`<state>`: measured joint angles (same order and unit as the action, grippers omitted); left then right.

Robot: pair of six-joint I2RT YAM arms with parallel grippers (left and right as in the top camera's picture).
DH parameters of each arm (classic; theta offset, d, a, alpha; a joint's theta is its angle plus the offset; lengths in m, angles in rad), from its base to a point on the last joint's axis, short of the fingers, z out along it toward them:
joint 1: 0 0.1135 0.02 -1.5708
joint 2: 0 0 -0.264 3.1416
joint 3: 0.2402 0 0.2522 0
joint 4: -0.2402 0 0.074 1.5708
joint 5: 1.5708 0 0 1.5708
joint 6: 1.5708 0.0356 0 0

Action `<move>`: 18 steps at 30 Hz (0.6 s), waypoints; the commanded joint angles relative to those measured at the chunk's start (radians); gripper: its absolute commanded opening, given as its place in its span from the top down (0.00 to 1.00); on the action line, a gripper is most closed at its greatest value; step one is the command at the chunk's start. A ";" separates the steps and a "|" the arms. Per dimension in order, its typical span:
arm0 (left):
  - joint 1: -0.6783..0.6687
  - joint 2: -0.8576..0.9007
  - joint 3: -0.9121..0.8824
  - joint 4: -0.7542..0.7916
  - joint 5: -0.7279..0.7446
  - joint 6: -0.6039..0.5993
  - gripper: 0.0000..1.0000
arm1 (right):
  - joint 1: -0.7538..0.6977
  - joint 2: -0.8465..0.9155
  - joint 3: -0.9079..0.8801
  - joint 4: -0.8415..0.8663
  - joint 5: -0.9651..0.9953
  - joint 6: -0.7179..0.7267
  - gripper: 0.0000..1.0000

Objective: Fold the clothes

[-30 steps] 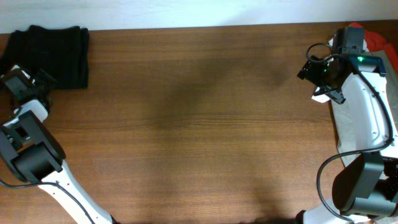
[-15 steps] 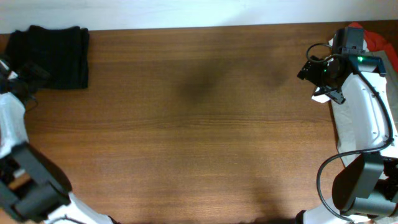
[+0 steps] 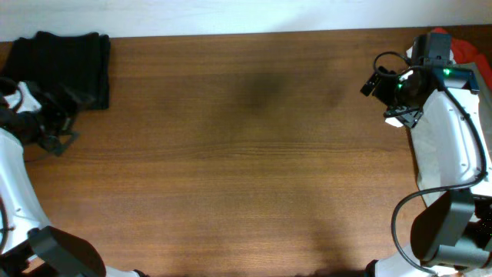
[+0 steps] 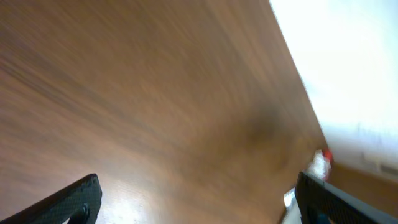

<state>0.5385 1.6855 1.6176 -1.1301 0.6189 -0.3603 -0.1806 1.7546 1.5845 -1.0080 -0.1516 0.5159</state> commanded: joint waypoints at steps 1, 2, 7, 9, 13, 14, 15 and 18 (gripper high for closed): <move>-0.095 -0.034 0.003 -0.062 0.013 0.090 0.01 | 0.018 -0.116 0.028 -0.060 -0.048 0.002 0.01; -0.131 -0.045 0.003 -0.074 -0.018 0.095 0.01 | 0.026 -0.155 0.028 -0.080 -0.055 -0.037 0.01; -0.314 -0.098 0.003 -0.080 -0.127 0.105 0.01 | 0.098 -0.335 0.028 -0.217 -0.046 -0.120 0.01; -0.396 -0.101 0.003 -0.084 -0.193 0.104 0.01 | 0.155 -0.404 0.024 -0.277 -0.006 -0.119 0.01; -0.633 -0.100 -0.014 -0.081 -0.371 0.104 0.02 | 0.321 -0.526 0.009 -0.321 0.043 -0.066 0.01; -0.679 -0.098 -0.016 -0.075 -0.407 0.104 0.02 | 0.346 -0.539 0.009 -0.322 0.076 -0.053 0.01; -0.723 -0.097 -0.016 -0.066 -0.446 0.104 0.02 | 0.370 -0.555 0.009 -0.322 0.125 -0.030 0.01; -0.848 -0.096 -0.016 -0.018 -0.538 0.103 0.01 | 0.434 -0.609 0.009 -0.323 0.288 0.055 0.01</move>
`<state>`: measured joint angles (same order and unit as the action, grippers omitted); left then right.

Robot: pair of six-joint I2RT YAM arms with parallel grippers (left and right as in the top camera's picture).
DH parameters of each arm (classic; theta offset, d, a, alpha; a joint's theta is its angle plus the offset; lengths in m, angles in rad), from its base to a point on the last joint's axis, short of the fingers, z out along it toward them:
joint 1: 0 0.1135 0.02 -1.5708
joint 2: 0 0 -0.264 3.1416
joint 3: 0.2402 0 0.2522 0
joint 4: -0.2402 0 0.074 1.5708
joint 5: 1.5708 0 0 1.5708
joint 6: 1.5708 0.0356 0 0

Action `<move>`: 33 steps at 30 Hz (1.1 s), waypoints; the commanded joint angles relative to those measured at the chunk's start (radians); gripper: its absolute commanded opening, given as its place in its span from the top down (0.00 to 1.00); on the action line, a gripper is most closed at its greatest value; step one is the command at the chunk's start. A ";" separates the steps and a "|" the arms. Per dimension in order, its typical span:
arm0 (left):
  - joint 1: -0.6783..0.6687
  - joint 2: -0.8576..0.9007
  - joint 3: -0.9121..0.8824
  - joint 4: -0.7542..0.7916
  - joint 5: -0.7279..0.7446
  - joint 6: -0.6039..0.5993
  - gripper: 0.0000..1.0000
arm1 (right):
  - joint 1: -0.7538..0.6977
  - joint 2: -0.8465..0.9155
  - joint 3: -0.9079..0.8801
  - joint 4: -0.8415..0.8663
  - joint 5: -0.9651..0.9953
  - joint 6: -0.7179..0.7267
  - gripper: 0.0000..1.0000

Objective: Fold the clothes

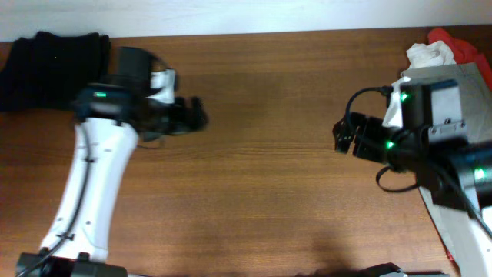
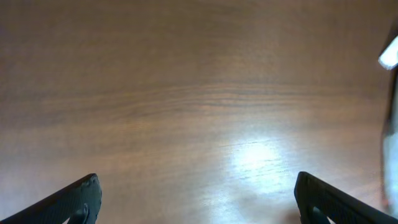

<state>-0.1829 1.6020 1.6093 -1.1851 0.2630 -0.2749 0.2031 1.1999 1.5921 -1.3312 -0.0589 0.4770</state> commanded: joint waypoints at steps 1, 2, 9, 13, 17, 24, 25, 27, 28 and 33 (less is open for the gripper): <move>-0.159 -0.013 -0.008 0.055 -0.207 0.018 0.01 | 0.065 -0.080 0.001 -0.001 0.224 0.101 0.01; -0.179 -0.013 -0.008 0.066 -0.222 0.018 0.01 | 0.072 -0.108 0.001 -0.001 0.234 0.101 0.01; -0.221 -0.013 -0.008 0.076 -0.233 0.014 0.01 | 0.071 -0.206 0.001 0.024 0.277 0.101 0.01; -0.221 -0.013 -0.008 0.076 -0.233 0.014 0.01 | 0.071 -0.194 0.001 0.024 0.277 0.101 0.01; -0.221 -0.013 -0.008 0.076 -0.233 0.014 0.01 | 0.071 -0.171 0.001 0.024 0.277 0.101 0.01; -0.221 -0.013 -0.008 0.076 -0.233 0.014 0.01 | 0.071 -0.107 0.001 -0.038 0.304 0.097 0.01; -0.221 -0.013 -0.008 0.076 -0.233 0.014 0.01 | 0.071 -0.093 0.001 -0.034 0.335 0.097 0.01; -0.221 -0.013 -0.008 0.076 -0.233 0.014 0.01 | 0.071 -0.088 -0.010 0.000 0.370 0.097 0.01; -0.221 -0.013 -0.008 0.076 -0.233 0.014 0.01 | 0.071 -0.095 -0.027 0.032 0.394 0.096 0.01; -0.221 -0.013 -0.008 0.076 -0.233 0.014 0.01 | 0.028 -0.229 -0.262 0.309 0.349 -0.043 0.01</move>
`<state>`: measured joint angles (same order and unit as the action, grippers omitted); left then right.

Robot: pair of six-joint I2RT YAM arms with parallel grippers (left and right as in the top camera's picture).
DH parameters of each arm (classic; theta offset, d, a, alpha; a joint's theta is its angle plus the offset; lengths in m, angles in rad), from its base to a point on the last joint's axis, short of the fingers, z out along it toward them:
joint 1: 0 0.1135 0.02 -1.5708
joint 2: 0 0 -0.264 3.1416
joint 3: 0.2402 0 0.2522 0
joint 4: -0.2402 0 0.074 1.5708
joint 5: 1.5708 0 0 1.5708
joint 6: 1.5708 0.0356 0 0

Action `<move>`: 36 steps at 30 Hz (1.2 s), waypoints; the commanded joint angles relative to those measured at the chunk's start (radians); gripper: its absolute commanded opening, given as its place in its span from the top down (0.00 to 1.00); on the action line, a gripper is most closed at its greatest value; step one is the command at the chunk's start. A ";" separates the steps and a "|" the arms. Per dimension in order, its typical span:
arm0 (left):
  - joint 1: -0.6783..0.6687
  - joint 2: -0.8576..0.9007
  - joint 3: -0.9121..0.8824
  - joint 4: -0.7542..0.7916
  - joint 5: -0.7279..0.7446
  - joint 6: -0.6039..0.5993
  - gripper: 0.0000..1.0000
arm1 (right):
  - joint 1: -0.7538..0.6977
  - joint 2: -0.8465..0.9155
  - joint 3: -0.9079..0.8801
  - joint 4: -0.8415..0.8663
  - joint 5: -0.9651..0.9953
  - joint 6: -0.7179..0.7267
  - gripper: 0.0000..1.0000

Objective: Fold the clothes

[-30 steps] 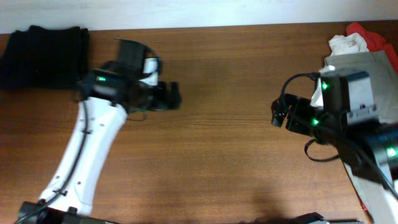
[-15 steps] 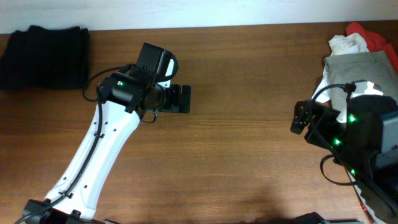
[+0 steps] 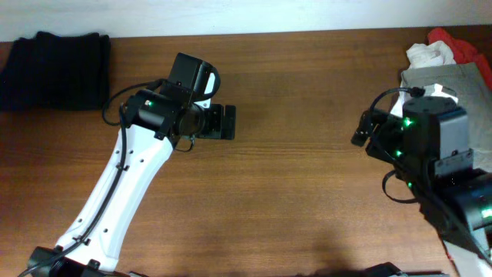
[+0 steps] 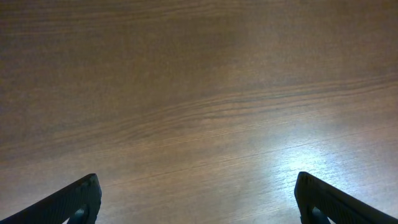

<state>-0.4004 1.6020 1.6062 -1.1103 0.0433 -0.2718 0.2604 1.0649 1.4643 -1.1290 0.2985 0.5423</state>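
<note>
A folded black garment (image 3: 58, 68) lies at the table's back left corner. At the back right is a heap of clothes: a white piece (image 3: 427, 54), a red piece (image 3: 463, 46) and a grey piece (image 3: 446, 78). My left gripper (image 3: 224, 121) hovers over bare wood left of centre. The left wrist view shows the left gripper (image 4: 198, 190) open, its fingers (image 4: 79, 198) wide apart with only tabletop between them. My right gripper (image 3: 364, 132) is over bare wood just left of the grey piece; its jaws are too small to read.
The brown wooden table (image 3: 292, 200) fills the view, with a white wall edge along the back. The right arm's body covers part of the grey piece at the right edge.
My left gripper has shifted a little right, further toward the table's centre, still open. My right gripper has moved slightly right and back, closer to the heap.
First my left gripper was at the far left beside the black garment and my right arm was at the back right corner over the heap. Then both had come inward over bare wood. Now the left is nearer the centre and the right nearer the heap.
</note>
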 commanded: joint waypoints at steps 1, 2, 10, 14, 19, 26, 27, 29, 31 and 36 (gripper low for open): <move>-0.004 -0.013 -0.005 0.001 -0.014 0.011 0.01 | -0.056 -0.136 -0.217 0.196 -0.060 -0.175 0.02; -0.004 -0.013 -0.005 0.001 -0.014 0.011 0.01 | -0.082 -0.172 -0.290 0.270 -0.109 -0.238 0.01; -0.004 -0.013 -0.005 0.001 -0.014 0.011 0.01 | -0.183 -0.552 -0.940 0.808 -0.195 -0.336 0.01; -0.004 -0.013 -0.005 0.001 -0.014 0.011 0.01 | -0.183 -0.732 -1.208 1.043 -0.212 -0.336 0.01; -0.004 -0.013 -0.005 0.001 -0.014 0.011 0.01 | -0.184 -0.864 -1.397 1.228 -0.208 -0.337 0.01; -0.004 -0.013 -0.005 0.001 -0.014 0.011 0.01 | -0.225 -1.015 -1.459 1.150 -0.213 -0.349 0.01; -0.004 -0.013 -0.005 0.001 -0.014 0.011 0.01 | -0.222 -1.032 -1.459 1.126 -0.213 -0.356 0.01; -0.004 -0.013 -0.005 0.001 -0.014 0.011 0.01 | -0.222 -1.062 -1.459 1.070 -0.214 -0.355 0.01; -0.004 -0.013 -0.005 0.001 -0.014 0.011 0.01 | -0.222 -1.062 -1.459 1.053 -0.225 -0.356 0.01; -0.004 -0.013 -0.005 0.001 -0.014 0.011 0.01 | -0.222 -1.062 -1.459 1.046 -0.265 -0.355 0.01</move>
